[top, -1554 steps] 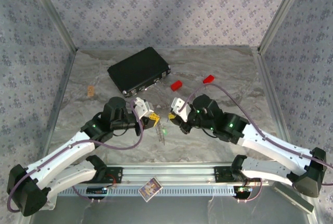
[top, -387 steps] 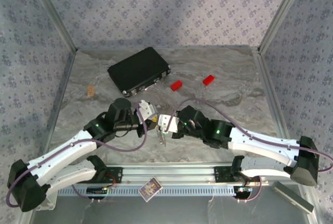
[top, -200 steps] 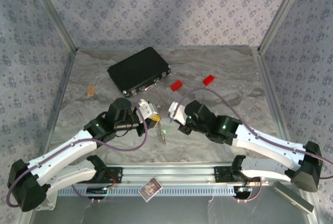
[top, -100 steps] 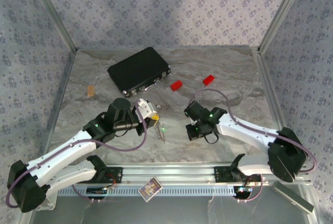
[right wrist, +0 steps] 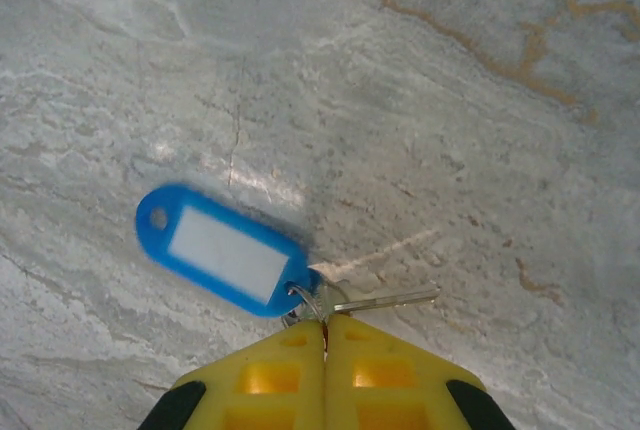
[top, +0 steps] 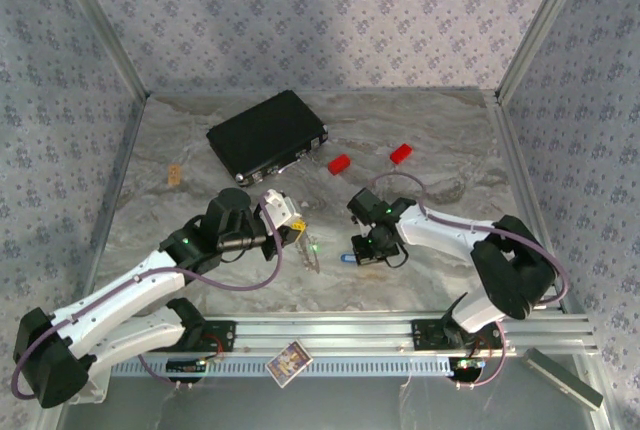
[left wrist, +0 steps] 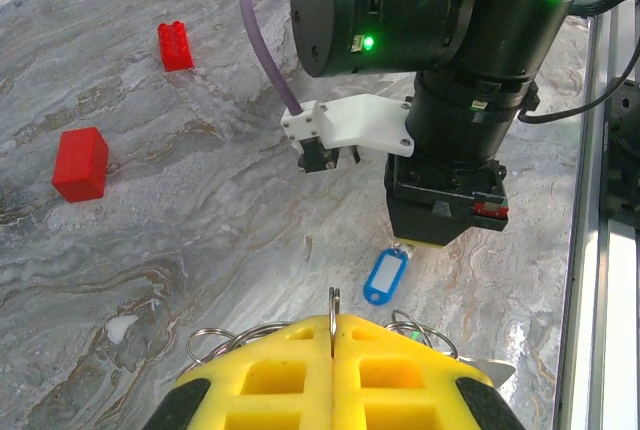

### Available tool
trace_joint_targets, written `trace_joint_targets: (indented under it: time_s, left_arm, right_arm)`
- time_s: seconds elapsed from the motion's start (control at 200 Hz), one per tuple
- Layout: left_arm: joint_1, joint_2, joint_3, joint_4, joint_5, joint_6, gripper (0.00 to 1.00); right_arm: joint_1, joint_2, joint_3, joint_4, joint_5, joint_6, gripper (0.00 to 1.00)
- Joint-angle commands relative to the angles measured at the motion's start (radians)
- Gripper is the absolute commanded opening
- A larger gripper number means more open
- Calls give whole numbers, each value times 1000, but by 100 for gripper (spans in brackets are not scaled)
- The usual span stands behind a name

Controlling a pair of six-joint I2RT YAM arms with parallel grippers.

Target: Put the keys on the keyring

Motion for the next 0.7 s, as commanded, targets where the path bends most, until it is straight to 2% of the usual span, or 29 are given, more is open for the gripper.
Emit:
trace_joint_targets:
  time_s: [0.0,0.12,0.34,0.545,0.695]
  left_arm:
    - [-6,-23,18,33,23,15,0]
    - [-7,-23,18,33,23,15,0]
    - [-6,-24,17,33,24,15,0]
    - [-7,-29,14,32,25,17,0]
    - [-7,-29,13,33,26,16,0]
  right_arm:
    - [-9,28,22,-2,-15,-10,3]
    - [-9,28,26,-1,-23,-11,17]
    - [-19,25,27,37,-39,-5,31]
    - [-29,27,22,35,-29,-7,32]
    - [-29,36,28,40,-41,-14,28]
